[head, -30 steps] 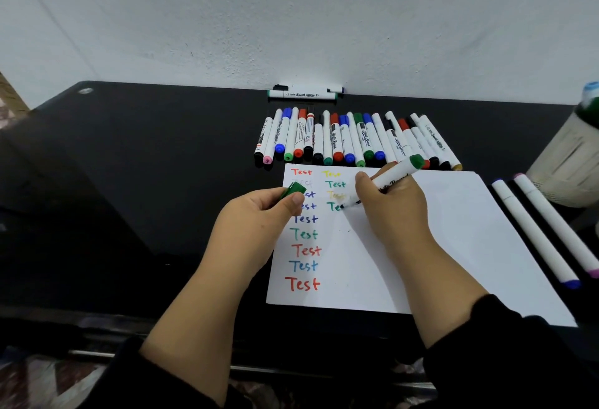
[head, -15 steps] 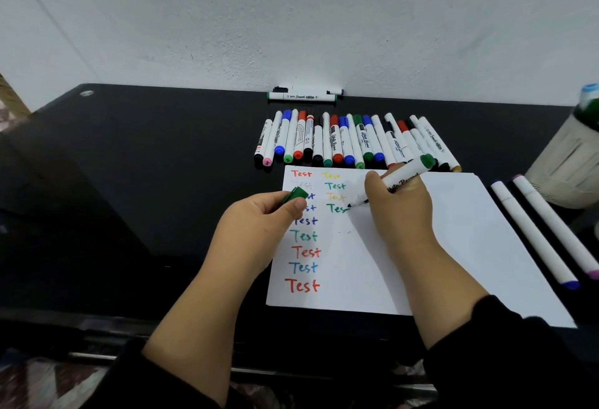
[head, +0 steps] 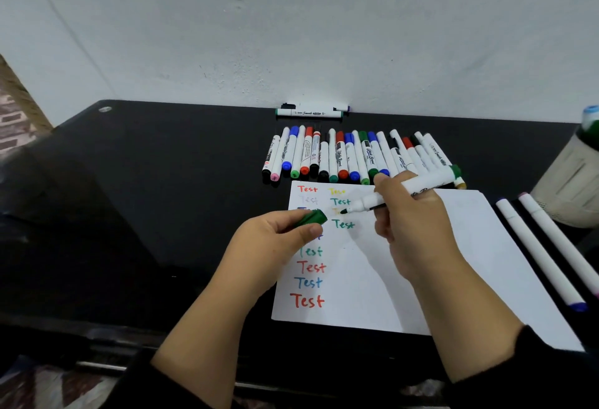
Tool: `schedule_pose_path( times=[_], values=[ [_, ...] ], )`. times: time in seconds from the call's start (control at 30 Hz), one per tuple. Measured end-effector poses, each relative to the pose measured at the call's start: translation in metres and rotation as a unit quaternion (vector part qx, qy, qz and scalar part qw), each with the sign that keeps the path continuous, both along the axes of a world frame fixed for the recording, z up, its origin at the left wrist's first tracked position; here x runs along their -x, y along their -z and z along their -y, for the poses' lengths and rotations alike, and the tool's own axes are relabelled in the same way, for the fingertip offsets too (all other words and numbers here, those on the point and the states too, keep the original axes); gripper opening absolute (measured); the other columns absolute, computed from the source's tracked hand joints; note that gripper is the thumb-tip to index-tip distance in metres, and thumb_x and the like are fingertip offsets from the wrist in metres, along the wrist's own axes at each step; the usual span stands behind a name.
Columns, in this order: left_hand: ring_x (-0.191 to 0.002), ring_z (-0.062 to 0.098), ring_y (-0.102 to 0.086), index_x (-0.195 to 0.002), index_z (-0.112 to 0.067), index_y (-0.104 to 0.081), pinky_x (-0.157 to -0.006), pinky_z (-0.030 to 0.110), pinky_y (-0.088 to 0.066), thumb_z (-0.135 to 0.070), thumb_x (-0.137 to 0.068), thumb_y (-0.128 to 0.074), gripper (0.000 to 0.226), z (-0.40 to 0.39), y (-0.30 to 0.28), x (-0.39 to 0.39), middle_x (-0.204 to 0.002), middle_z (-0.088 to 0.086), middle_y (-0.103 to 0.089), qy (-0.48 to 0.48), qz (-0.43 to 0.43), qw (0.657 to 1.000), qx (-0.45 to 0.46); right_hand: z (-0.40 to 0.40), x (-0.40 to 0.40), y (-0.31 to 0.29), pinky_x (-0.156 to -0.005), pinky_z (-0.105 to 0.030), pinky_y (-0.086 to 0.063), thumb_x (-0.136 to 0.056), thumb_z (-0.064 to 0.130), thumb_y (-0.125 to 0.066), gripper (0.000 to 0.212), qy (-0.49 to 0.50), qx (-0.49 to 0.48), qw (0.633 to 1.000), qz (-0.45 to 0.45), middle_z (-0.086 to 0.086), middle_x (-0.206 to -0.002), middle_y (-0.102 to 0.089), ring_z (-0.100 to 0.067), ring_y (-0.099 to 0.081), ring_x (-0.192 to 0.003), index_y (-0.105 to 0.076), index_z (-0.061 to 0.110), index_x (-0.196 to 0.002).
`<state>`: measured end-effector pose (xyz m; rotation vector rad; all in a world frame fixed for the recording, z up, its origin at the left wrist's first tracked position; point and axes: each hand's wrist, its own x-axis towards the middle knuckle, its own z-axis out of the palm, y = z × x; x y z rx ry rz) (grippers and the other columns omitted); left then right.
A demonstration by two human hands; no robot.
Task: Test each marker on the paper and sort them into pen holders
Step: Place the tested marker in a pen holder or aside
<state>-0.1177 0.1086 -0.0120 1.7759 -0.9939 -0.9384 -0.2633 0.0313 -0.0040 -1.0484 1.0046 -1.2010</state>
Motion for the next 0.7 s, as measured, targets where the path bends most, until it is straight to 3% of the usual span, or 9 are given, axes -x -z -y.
schedule_pose_path(
  times=[0.17,0.3,0.57,0.63,0.7],
  values=[
    [-0.064,-0.026,-0.050,-0.101,-0.036,-0.067,-0.051,-0.005,-0.035,-0.029,-0.078,-0.071,0.024,0.000,-0.002,0.005,-0.082,-0.028,-0.059,0.034,-0.008,0.999,0.029,-0.007,-0.002,-0.003,-0.039,-0.019,-0.027,-0.091,0.010,-0.058,0.035,-0.025,0.018,1.000,-0.008,0.006,-0.043,-0.034,-0.006,-0.029,-0.039,-0.039,0.015,-0.062],
    [-0.074,-0.012,-0.056,-0.096,-0.040,-0.066,-0.054,0.002,-0.038,-0.031,-0.076,-0.071,0.022,0.002,-0.005,0.009,-0.084,-0.029,-0.059,0.045,0.001,0.999,0.029,-0.011,-0.003,-0.003,-0.040,-0.018,-0.029,-0.090,0.012,-0.060,0.037,-0.059,0.021,0.998,-0.023,0.005,-0.043,-0.037,-0.007,-0.031,-0.039,-0.040,0.016,-0.059],
    [-0.065,-0.015,-0.055,-0.088,-0.042,-0.062,-0.049,0.002,-0.038,-0.032,-0.078,-0.071,0.017,-0.002,-0.009,0.011,-0.069,-0.031,-0.054,0.050,0.031,0.998,0.028,-0.018,-0.007,-0.006,-0.040,-0.010,-0.033,-0.086,0.016,-0.068,0.017,-0.077,-0.020,0.995,-0.064,0.013,-0.046,-0.055,0.002,-0.046,-0.034,-0.060,0.016,-0.070],
    [-0.060,-0.023,-0.050,-0.088,-0.041,-0.063,-0.049,-0.002,-0.037,-0.031,-0.078,-0.071,0.016,-0.003,-0.007,0.012,-0.064,-0.032,-0.054,0.045,0.037,0.998,0.034,-0.018,-0.009,-0.005,-0.040,-0.012,-0.033,-0.085,0.015,-0.068,0.022,-0.067,-0.043,0.995,-0.056,0.009,-0.053,-0.060,0.002,-0.045,-0.034,-0.057,0.018,-0.066],
    [-0.060,-0.020,-0.052,-0.090,-0.039,-0.065,-0.049,0.001,-0.039,-0.031,-0.079,-0.070,0.015,-0.004,-0.007,0.013,-0.064,-0.030,-0.057,0.042,0.043,0.998,0.033,-0.019,-0.011,-0.004,-0.039,-0.012,-0.033,-0.085,0.013,-0.067,0.027,-0.055,-0.061,0.996,-0.044,0.000,-0.065,-0.065,0.001,-0.045,-0.035,-0.053,0.018,-0.063]
  ],
)
